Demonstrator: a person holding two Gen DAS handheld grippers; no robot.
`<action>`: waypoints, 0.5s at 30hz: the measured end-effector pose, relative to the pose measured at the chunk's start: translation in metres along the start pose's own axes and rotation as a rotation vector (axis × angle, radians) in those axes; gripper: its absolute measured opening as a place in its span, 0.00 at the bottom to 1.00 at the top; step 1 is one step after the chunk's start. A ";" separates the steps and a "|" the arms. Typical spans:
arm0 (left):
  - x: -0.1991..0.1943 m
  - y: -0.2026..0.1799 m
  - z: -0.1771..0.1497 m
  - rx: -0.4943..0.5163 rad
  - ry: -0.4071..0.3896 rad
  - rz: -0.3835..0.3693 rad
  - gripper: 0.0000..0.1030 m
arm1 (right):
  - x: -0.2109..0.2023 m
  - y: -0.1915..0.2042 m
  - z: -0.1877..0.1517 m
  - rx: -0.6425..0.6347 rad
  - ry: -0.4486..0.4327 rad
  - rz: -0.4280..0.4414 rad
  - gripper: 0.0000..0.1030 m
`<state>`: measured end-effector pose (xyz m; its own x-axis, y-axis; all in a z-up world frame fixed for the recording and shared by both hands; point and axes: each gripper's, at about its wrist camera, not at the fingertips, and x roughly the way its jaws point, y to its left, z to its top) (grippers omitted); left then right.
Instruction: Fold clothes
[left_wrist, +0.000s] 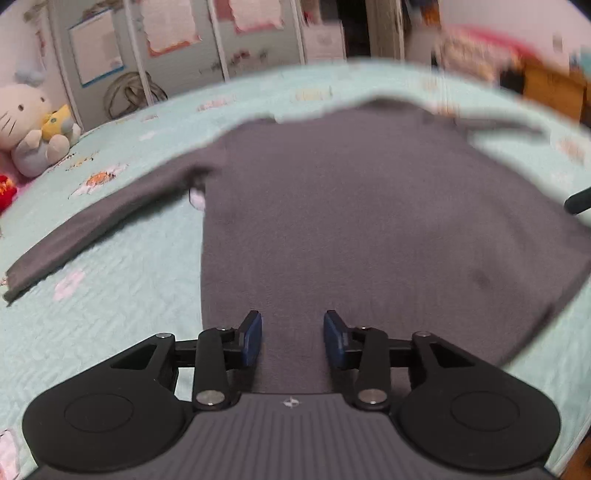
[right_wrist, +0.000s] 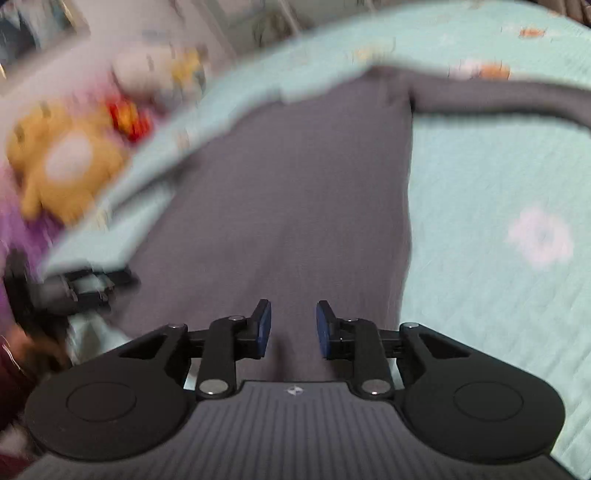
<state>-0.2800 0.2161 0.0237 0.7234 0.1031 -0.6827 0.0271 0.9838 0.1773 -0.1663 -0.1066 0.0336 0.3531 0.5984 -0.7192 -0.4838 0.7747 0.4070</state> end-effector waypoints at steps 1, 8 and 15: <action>-0.002 0.002 -0.001 -0.009 0.006 0.002 0.43 | -0.001 -0.005 -0.005 0.009 -0.009 0.002 0.16; -0.020 0.002 0.015 -0.073 0.027 -0.046 0.42 | -0.038 -0.080 0.008 0.356 -0.235 0.009 0.54; -0.008 -0.025 0.048 -0.191 -0.051 -0.230 0.47 | -0.049 -0.221 0.019 0.857 -0.627 -0.033 0.59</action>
<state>-0.2532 0.1839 0.0593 0.7469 -0.1280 -0.6525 0.0672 0.9908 -0.1174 -0.0612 -0.3036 -0.0100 0.8234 0.3837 -0.4181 0.1730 0.5319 0.8289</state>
